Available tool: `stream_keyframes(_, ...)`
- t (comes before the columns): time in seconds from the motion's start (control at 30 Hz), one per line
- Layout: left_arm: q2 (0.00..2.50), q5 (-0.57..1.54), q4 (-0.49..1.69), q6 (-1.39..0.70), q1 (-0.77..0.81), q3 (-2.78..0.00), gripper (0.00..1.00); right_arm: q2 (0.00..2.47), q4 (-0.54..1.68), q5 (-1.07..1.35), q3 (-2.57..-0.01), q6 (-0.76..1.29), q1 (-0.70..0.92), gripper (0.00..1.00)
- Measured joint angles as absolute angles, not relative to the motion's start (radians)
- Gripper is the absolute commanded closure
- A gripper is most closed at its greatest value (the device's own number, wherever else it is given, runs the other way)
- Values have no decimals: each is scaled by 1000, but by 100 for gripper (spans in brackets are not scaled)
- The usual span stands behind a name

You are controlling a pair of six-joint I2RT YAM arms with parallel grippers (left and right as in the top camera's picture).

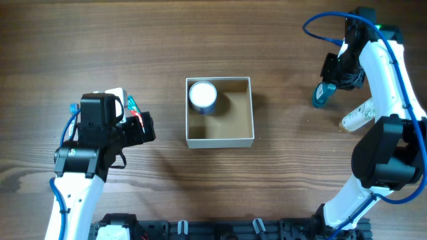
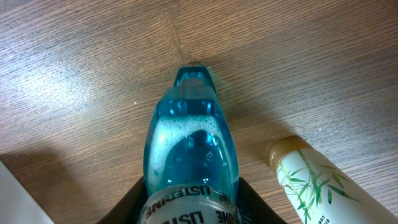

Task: Pack container
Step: 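Lower the Listerine bottle into the box beside the tub and release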

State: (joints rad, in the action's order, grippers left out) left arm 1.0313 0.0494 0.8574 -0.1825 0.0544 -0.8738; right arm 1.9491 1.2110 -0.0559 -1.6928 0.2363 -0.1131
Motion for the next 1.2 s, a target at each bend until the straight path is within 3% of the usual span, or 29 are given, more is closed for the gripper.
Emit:
stream_keyframes(0.33,1031,49,857,-183,54,-874,0,1861,1282,-56,-1699,198,-46,96)
stream_keyframes(0.67,1031,49,857,-183,54,-874,0,1568,1376,-48,-1929,217,390,96)
stream_keyframes(0.87,1031,49,857,-183,54,-874,0,1707,1359,-45,-1929,304,517,96)
stream_keyframes(1.2,1031,49,858,-183,54,-875,0,1951,1265,-29,-1929,356,558,95)
